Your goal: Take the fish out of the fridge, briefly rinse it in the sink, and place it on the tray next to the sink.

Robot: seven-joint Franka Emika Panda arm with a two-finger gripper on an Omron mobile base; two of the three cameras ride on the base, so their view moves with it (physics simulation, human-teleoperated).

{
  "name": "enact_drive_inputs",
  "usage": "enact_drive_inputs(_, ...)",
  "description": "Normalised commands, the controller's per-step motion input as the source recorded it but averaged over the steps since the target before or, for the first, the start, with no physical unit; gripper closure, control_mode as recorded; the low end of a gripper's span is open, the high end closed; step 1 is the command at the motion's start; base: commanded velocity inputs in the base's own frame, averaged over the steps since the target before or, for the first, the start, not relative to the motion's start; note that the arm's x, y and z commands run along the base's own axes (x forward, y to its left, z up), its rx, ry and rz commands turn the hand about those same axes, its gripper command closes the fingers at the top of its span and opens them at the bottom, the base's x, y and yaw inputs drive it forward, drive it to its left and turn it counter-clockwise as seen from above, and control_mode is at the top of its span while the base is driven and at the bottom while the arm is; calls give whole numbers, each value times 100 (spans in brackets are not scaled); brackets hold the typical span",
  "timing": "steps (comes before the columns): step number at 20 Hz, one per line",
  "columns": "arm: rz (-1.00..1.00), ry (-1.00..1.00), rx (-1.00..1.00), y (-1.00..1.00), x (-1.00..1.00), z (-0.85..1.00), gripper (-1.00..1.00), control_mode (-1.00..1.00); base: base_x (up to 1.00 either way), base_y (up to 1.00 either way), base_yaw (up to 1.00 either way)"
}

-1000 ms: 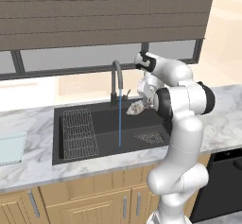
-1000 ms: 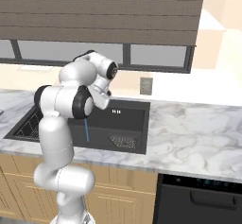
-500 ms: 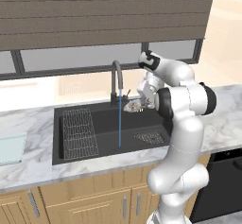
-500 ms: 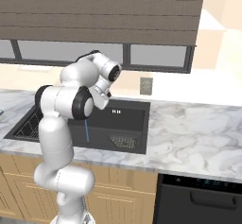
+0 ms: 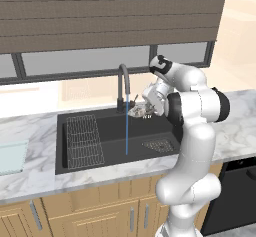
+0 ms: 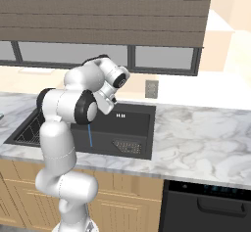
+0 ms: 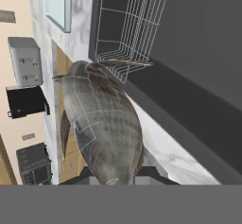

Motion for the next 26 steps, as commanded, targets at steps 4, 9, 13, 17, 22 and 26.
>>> enact_drive_inputs(4, -13, 0, 0, 9, 51, -21, 100, -100, 0, 0, 0)
enact_drive_inputs(9, -7, 2, 0, 4, 70, -20, 100, -100, 0, 0, 0)
enact_drive_inputs(13, 0, 9, 0, 0, 64, -22, 100, -100, 0, 0, 0)
enact_drive_inputs(17, 0, 10, 0, 0, 65, -21, 100, -100, 0, 0, 0)
enact_drive_inputs(22, 0, 8, 0, 0, 58, -19, 100, -100, 0, 0, 0)
enact_drive_inputs(26, 0, 1, 0, 0, 50, -18, 100, -100, 0, 0, 0)
